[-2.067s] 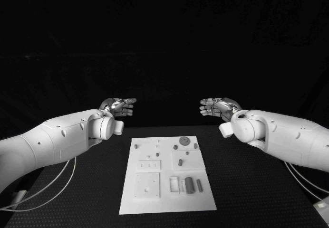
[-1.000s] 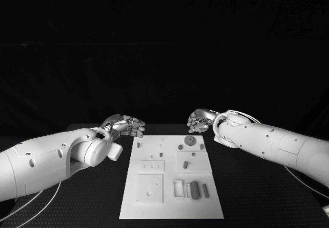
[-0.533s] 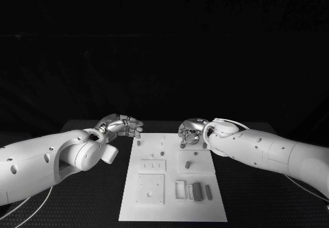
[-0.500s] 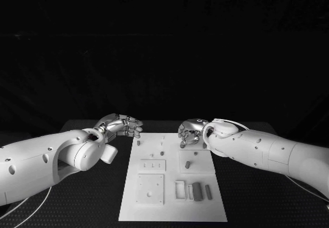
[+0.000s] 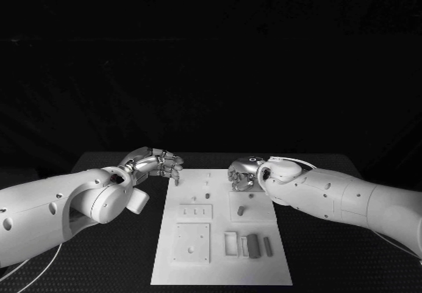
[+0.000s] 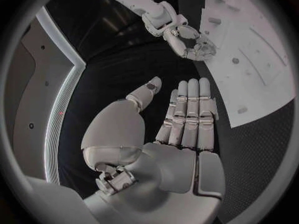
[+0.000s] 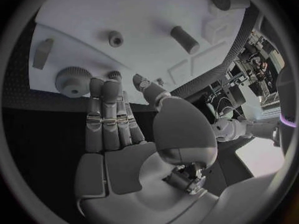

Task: Assemble the parts on the task board

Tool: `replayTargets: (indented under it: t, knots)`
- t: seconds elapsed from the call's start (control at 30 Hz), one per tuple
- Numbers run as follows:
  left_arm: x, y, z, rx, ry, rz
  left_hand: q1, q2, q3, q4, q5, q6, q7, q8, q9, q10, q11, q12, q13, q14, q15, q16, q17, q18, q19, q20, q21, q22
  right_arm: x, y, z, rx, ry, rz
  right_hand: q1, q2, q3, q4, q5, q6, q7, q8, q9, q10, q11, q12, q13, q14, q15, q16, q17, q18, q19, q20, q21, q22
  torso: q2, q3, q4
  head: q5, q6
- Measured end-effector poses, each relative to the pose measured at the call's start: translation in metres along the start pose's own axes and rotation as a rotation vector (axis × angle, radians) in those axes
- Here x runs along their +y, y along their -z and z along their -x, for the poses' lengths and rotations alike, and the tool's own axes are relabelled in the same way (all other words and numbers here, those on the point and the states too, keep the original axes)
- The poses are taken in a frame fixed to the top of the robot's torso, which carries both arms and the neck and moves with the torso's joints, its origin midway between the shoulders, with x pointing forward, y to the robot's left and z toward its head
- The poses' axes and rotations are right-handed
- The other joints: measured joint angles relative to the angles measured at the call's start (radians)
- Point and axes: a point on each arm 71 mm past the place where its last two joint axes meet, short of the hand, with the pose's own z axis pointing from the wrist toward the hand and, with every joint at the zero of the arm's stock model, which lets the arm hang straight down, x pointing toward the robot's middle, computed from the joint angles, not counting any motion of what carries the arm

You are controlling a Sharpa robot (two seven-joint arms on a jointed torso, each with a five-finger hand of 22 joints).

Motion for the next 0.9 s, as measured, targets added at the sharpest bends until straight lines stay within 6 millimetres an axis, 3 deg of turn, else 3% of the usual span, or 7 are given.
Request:
replayTargets:
  t: [0.4, 0.9]
  knots:
    - [-0.0001, -0.0001, 0.0008, -0.001, -0.006, -0.001, 0.000, 0.000, -0.002, 0.004, 0.000, 0.000, 0.000, 0.000, 0.000, -0.004, 0.004, 0.000, 0.002, 0.000, 0.000, 0.000, 0.002, -0.005, 0.000, 0.000, 0.000, 0.000, -0.0010, -0.0001, 0.0048, -0.047, 0.043, -0.018, 0.000, 0.000, 0.003, 0.003, 0.000, 0.000, 0.000, 0.000, 0.006, 0.000, 0.000, 0.004, -0.002, -0.004, 0.004, 0.035, 0.005, 0.000, -0.001, -0.001, 0.039, 0.000, 0.010, 0.0024, -0.0012, 0.002, -0.001]
    - [0.0012, -0.0010, 0.0050, -0.009, -0.008, 0.003, 0.000, 0.000, 0.000, 0.005, 0.000, 0.000, 0.000, 0.000, 0.000, -0.004, 0.004, 0.000, 0.004, 0.000, 0.000, -0.004, 0.003, -0.005, 0.000, 0.000, 0.000, 0.001, -0.0031, 0.0049, 0.0056, -0.098, 0.047, -0.025, 0.000, 0.000, 0.006, 0.000, 0.000, 0.029, -0.009, 0.000, 0.026, 0.052, -0.020, 0.008, 0.026, 0.000, -0.008, 0.109, 0.018, -0.002, -0.006, -0.014, 0.121, 0.000, 0.019, 0.0035, -0.0012, 0.004, -0.002]
